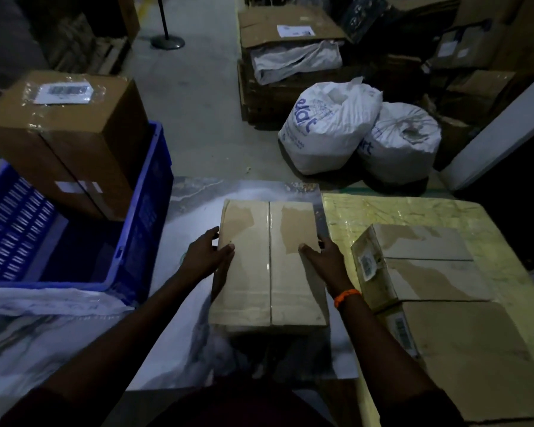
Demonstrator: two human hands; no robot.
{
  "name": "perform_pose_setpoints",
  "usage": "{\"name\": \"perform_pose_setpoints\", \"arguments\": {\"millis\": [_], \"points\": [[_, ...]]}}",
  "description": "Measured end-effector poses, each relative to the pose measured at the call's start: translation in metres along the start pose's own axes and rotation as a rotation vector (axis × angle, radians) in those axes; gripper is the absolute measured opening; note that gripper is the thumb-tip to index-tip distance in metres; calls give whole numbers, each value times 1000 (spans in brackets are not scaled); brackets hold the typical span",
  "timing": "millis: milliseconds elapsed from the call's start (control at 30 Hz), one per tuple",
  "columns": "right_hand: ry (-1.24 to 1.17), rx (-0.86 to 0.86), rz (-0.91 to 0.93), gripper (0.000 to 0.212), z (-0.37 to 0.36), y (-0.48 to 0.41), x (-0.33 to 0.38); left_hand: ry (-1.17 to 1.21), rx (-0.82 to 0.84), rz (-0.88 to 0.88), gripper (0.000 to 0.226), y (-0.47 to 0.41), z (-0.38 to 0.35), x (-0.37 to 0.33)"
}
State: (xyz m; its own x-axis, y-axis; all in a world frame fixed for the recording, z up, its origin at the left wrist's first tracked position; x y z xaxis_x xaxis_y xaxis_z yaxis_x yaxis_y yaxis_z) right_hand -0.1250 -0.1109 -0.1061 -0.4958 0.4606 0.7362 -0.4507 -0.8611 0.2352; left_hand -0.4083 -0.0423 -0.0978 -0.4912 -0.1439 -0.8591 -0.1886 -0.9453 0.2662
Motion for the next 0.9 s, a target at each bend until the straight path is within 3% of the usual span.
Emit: {"name": "perform_pose_setpoints", "arguments": {"millis": [133,267,533,800,900], "points": [[-112,66,-57,51,-9,-34,7,64,36,64,54,-28,-3,-11],[-138,35,-65,56,-7,-29,11,125,-31,60,52,-30,-8,-15],[-225,-141,61,61,40,-8,58,419,-177,-162,51,-4,10,-50],[-279,-203,43,71,55,35,72,575,-191,-99,81,23,19,-58],[-400,-220,-47,55,59,59,64,566,-179,-52,82,42,19,-57]]}}
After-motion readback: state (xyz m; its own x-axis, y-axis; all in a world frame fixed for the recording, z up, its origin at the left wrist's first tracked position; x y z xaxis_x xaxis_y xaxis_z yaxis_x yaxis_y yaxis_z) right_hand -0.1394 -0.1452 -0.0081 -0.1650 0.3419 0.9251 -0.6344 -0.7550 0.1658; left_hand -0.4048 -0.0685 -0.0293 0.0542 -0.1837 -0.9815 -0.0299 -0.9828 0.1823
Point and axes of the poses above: each hand's wrist, its own y-axis away from the middle knuckle, its own z-axis out of the back of the hand, x = y × z, the point moved 2 cm from there along -y, towards the middle knuckle, and after that the axes turned 9 degrees about y, right-handed, at the moved point
